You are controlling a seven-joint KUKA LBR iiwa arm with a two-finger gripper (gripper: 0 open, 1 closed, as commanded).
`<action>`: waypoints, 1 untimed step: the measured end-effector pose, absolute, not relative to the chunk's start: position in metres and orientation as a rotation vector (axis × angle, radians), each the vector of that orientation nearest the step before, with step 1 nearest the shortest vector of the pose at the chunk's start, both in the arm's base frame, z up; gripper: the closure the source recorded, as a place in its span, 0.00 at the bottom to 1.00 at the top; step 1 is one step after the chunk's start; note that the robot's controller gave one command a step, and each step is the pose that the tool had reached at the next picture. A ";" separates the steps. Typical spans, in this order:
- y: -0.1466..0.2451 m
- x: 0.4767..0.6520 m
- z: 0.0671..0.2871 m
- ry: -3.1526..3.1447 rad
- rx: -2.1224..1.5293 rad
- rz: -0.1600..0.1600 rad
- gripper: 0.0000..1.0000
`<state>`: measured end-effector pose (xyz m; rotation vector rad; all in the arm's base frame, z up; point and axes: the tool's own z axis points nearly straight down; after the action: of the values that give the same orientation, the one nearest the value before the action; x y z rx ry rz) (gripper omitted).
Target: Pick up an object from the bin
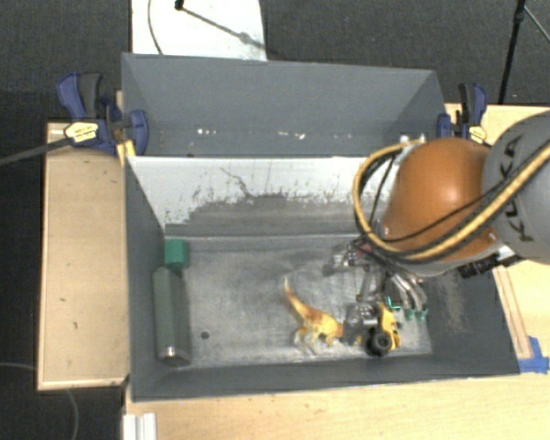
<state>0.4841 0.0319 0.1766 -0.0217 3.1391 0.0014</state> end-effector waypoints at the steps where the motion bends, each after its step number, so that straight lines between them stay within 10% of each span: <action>1: -0.007 0.496 0.076 3.138 -0.119 0.000 1.00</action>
Offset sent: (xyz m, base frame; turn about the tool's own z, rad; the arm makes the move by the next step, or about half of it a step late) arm 0.0000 0.0000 0.0000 0.0000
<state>0.4960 -0.0066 0.0756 -0.1185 3.1382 0.0005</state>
